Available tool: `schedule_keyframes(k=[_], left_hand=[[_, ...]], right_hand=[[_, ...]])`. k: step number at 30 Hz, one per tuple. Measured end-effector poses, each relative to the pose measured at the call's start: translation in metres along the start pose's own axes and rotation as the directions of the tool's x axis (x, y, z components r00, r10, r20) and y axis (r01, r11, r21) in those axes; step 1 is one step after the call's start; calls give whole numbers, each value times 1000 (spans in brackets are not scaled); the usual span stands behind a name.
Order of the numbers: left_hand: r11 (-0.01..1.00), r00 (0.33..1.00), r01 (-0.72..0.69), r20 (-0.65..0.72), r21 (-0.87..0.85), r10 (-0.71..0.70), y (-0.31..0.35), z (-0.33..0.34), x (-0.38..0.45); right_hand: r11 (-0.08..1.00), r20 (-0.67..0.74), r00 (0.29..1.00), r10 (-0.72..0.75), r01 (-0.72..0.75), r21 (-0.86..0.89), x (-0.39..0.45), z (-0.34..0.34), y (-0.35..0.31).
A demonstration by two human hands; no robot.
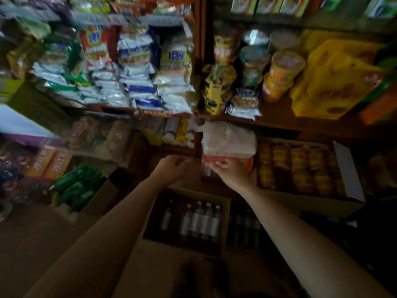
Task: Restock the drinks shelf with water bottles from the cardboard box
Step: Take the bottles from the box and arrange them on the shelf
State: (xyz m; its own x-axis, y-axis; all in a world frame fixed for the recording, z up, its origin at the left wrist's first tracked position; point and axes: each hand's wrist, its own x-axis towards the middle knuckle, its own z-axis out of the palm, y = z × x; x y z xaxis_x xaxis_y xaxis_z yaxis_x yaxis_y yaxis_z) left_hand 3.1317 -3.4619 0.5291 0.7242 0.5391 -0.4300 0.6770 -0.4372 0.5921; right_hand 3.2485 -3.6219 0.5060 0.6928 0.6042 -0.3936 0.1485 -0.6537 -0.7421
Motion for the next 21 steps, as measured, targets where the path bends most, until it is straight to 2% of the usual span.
schedule_keyframes(k=[6, 9, 12, 15, 18, 21], left_hand=[[987, 978, 154, 145, -35, -147, -87, 65, 53], [967, 951, 244, 210, -67, -226, -137, 104, 84], [951, 921, 304, 271, -50, -280, -181, 152, 112], [948, 892, 319, 338, -3, -299, -222, 207, 146], [943, 877, 325, 350, 74, -330, -272, 265, 179], [949, 869, 268, 384, 168, -313, -318, 314, 210]], right_hand=[[976, 75, 974, 213, -216, 39, 37, 69, 73], [944, 135, 940, 314, -324, 58, 58, 116, 123], [911, 136, 916, 378, -394, 121, 76, 163, 171], [875, 188, 880, 435, -463, 140, 94, 211, 225], [863, 217, 874, 434, -473, 178, 109, 256, 285], [869, 227, 874, 429, -469, 160, 118, 286, 328]])
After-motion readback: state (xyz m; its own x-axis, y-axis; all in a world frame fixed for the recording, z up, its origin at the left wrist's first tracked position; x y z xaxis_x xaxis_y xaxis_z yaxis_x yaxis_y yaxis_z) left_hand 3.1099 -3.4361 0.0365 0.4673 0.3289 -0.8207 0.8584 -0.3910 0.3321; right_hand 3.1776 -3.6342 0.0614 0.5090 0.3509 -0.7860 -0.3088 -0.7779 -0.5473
